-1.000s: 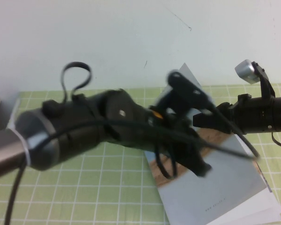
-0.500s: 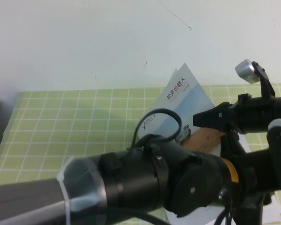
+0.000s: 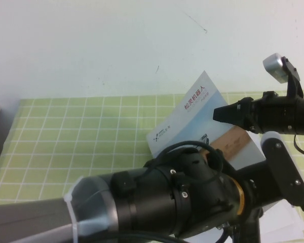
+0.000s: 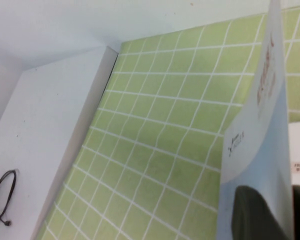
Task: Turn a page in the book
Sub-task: Open the closed book
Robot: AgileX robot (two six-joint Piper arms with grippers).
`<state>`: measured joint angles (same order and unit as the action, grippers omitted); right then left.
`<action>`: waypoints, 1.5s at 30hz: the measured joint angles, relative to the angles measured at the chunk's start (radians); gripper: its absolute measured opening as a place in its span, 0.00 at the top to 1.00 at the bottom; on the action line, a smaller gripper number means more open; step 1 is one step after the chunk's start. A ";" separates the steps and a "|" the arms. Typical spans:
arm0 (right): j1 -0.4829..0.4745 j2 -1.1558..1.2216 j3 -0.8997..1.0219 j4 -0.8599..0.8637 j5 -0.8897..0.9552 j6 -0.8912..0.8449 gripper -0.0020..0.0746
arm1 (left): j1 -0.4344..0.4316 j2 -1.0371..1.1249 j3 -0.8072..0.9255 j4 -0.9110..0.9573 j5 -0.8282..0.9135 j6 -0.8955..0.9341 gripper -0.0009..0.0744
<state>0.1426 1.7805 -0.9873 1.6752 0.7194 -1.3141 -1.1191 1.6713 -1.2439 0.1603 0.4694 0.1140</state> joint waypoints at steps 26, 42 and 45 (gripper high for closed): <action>0.000 0.000 0.000 0.011 0.002 -0.002 0.79 | -0.228 0.172 -0.019 0.510 -0.078 -0.193 0.99; 0.000 0.000 0.000 0.011 0.003 -0.030 0.79 | -0.244 0.341 -0.072 0.948 0.098 -0.403 0.99; 0.000 0.000 0.000 0.011 0.006 -0.033 0.79 | -0.244 0.346 -0.072 0.964 0.135 -0.412 0.99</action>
<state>0.1426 1.7805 -0.9873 1.6862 0.7252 -1.3466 -1.3629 2.0177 -1.3160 1.1245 0.6040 -0.2984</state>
